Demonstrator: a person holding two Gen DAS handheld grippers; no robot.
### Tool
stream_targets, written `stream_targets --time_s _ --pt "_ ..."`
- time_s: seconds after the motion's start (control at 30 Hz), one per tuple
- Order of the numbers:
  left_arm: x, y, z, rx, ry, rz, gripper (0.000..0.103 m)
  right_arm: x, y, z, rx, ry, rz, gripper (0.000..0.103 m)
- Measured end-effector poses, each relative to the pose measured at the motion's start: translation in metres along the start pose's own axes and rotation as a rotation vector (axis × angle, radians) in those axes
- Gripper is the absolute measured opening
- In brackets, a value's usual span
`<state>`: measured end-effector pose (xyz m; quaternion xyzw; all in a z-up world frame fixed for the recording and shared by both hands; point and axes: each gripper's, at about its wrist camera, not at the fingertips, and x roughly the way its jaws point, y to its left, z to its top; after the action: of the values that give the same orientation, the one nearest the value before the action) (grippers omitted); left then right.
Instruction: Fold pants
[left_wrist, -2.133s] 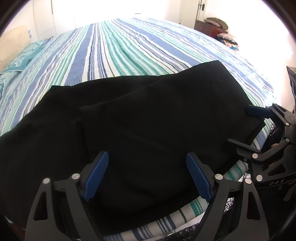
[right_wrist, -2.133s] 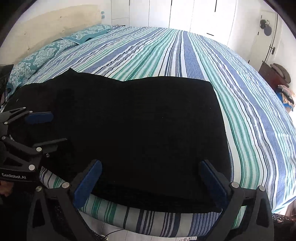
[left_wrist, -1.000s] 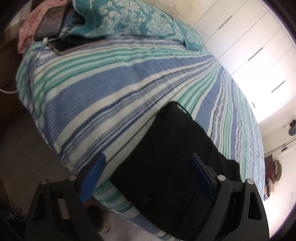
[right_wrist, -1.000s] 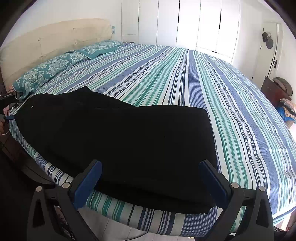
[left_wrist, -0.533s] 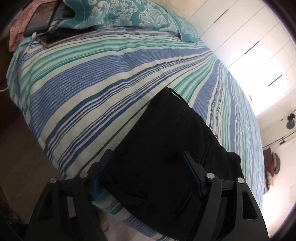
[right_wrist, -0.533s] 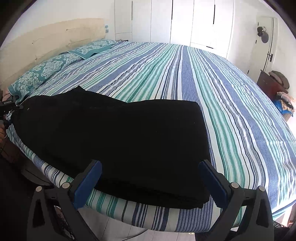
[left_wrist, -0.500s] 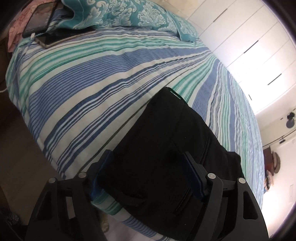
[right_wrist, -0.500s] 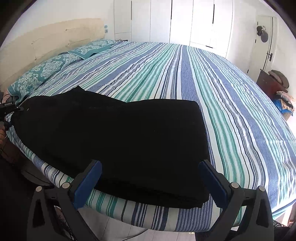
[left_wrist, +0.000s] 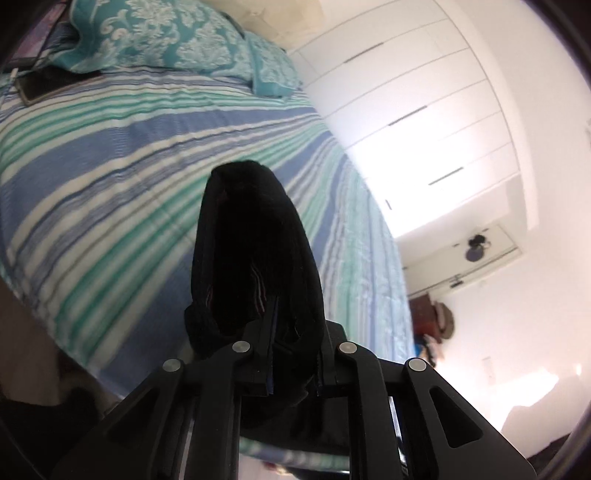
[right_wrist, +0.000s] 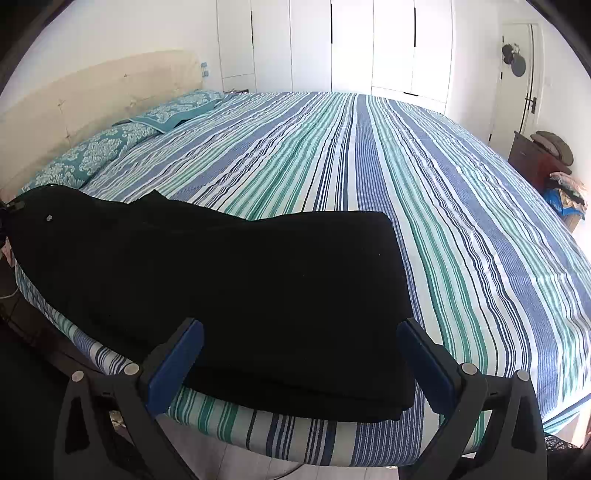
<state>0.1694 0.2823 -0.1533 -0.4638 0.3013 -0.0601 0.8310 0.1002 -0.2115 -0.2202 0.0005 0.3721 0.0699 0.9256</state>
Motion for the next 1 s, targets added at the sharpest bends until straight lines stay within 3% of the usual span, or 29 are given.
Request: stream_targets --time_s 0.17,0.3,0.43,0.53,0.63,0.8,1.0 --pt "0.028 -0.07 -0.032 0.035 0.091 -0.125 0.011 -0.016 -0.018 0.008 0.102 -0.057 0.029 0.103" --pt "0.063 -0.14 -0.07 0.152 0.189 -0.185 0.011 -0.033 -0.039 0.012 0.192 -0.104 0.049 0.103" --pt "0.105 -0.187 -0.107 0.255 0.28 -0.165 0.011 -0.045 -0.064 0.011 0.283 -0.138 0.05 0.103" --pt "0.126 -0.202 -0.12 0.288 0.292 -0.133 0.011 -0.048 -0.081 0.009 0.331 -0.137 0.044 0.103" --pt "0.128 -0.197 -0.11 0.288 0.274 -0.097 0.011 -0.051 -0.094 0.005 0.379 -0.132 0.043 0.103" --pt "0.091 -0.167 -0.069 0.245 0.176 -0.035 0.011 -0.048 -0.105 0.002 0.437 -0.115 0.071 0.103" --pt "0.05 -0.151 -0.02 0.24 0.067 0.039 0.011 -0.043 -0.095 0.006 0.423 -0.108 0.083 0.103"
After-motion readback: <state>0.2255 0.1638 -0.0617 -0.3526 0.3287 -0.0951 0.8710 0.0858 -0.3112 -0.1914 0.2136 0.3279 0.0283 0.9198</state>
